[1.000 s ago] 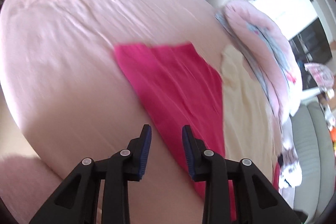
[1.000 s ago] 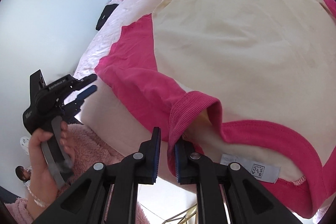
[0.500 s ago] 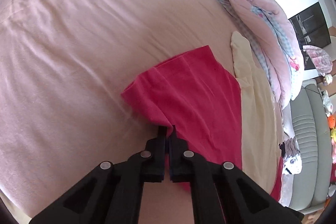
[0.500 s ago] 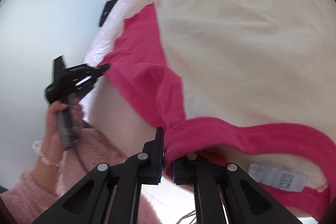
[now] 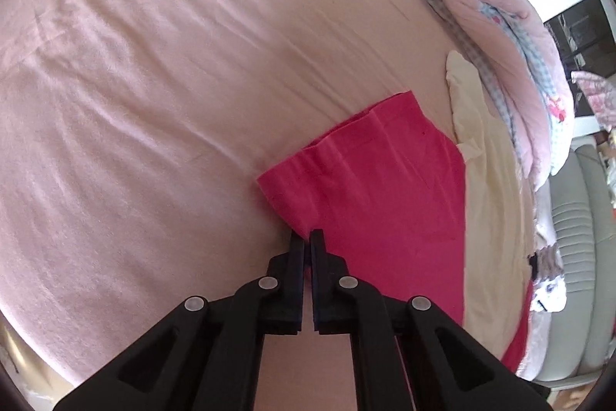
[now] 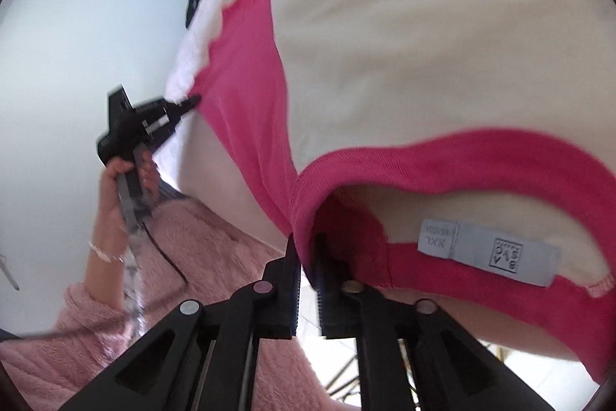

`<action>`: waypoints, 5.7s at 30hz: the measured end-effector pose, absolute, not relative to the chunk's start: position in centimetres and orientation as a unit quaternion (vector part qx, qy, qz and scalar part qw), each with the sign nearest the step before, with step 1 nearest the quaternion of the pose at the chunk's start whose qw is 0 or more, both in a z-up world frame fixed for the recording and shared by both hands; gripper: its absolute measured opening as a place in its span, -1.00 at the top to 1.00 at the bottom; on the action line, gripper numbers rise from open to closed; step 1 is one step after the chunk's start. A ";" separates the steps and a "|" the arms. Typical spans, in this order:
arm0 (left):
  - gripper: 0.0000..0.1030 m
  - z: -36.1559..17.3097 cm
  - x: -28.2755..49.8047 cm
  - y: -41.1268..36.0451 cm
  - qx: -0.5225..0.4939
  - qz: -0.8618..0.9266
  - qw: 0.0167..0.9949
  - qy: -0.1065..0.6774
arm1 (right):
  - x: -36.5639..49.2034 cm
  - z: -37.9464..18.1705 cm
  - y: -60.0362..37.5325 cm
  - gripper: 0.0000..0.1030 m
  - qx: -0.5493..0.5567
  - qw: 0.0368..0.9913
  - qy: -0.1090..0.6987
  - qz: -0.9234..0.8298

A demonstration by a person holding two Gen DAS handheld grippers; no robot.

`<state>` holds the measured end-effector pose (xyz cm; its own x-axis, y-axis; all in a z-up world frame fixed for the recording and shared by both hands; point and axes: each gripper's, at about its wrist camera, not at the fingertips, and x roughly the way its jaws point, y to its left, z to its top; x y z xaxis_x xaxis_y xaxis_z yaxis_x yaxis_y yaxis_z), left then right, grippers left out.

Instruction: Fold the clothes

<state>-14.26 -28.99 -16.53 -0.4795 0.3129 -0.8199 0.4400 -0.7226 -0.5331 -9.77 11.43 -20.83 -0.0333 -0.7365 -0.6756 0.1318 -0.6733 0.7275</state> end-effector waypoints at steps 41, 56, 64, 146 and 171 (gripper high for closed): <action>0.00 -16.9 -10.6 -2.9 0.622 -0.713 -0.265 -0.187 | -9.6 -18.4 11.6 0.78 0.581 0.203 0.064 -0.786; -0.04 -17.3 -12.0 -5.6 0.622 -0.739 -0.215 -0.143 | -6.1 -16.2 12.9 0.77 0.572 0.266 0.013 -0.776; -0.05 -17.1 -15.8 -10.9 0.588 -0.794 -0.144 -0.054 | -6.4 -13.1 7.6 0.77 0.481 0.331 0.034 -0.811; -0.40 -19.2 -13.1 16.4 0.540 -0.806 -0.241 -0.019 | -13.1 -19.8 47.6 -0.02 0.465 0.008 -0.455 -0.760; -0.60 -19.6 -12.3 19.2 0.552 -0.783 -0.262 -0.114 | -17.3 -15.8 48.6 0.92 0.469 -0.073 -0.110 -0.873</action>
<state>-12.34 19.21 -19.63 -0.2533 0.2839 -0.9248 -0.5363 -0.8368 -0.1100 -17.34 48.56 -15.77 -0.5484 0.0247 -0.8359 -0.2319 -0.9649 0.1236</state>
